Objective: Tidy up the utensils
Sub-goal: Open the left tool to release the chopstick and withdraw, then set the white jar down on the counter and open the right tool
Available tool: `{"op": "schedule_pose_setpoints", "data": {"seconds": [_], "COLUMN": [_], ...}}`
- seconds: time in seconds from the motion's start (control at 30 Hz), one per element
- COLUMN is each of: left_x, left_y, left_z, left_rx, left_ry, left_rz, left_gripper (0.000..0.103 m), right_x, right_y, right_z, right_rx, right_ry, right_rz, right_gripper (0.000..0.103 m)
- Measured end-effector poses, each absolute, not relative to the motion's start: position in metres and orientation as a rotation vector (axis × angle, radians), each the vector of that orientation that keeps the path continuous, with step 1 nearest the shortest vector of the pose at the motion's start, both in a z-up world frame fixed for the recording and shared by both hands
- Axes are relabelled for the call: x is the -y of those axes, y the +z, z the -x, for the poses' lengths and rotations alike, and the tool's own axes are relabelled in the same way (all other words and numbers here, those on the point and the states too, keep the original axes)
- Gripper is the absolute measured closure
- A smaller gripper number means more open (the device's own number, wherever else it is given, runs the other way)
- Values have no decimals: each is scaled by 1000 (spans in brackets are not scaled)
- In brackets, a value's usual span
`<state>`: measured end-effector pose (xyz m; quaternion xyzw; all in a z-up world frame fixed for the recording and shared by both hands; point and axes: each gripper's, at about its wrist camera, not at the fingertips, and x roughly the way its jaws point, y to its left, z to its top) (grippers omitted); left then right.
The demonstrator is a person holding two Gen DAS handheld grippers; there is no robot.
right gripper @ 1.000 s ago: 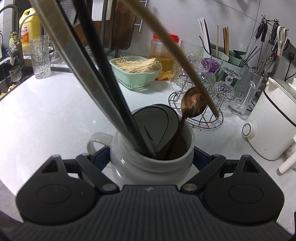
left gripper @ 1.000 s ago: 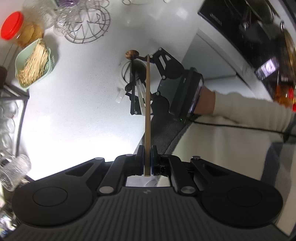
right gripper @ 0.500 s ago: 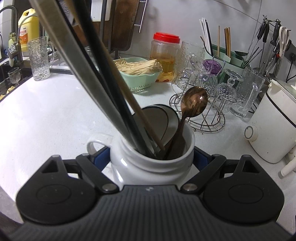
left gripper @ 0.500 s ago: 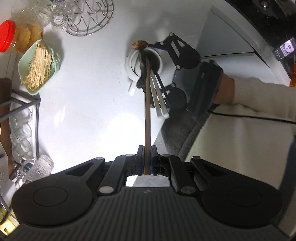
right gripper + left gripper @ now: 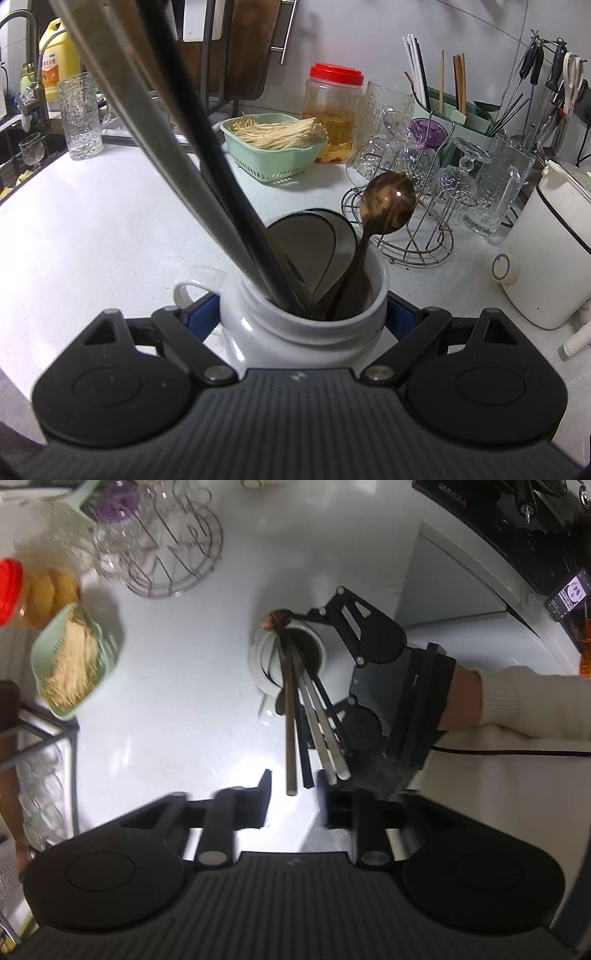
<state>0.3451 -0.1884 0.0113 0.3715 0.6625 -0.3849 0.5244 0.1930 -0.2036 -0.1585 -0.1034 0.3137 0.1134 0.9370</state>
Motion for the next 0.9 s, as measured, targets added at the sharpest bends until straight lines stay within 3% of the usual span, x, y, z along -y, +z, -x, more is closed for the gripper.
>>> {"op": "schedule_pose_setpoints", "data": {"seconds": [0.2, 0.3, 0.4, 0.7, 0.9], "left_x": [168, 154, 140, 105, 85], "left_y": [29, 35, 40, 57, 75], "left_z": [-344, -345, -343, -314, -281], "left_rx": [-1424, -1362, -1301, -1048, -921], "left_ry": [-935, -916, -900, -787, -657], "left_rz": [-730, -612, -515, -360, -242], "left_gripper": [54, 52, 51, 28, 27], "right_x": [204, 206, 206, 209, 216], "right_y": [-159, -158, -156, -145, -131], "right_z": [-194, -197, -197, -189, -183], "right_rx": [-648, -660, -666, -626, -642], "right_ry": [220, 241, 243, 289, 297], "right_rz": [188, 140, 137, 144, 118], "right_gripper": [8, 0, 0, 0, 0]}}
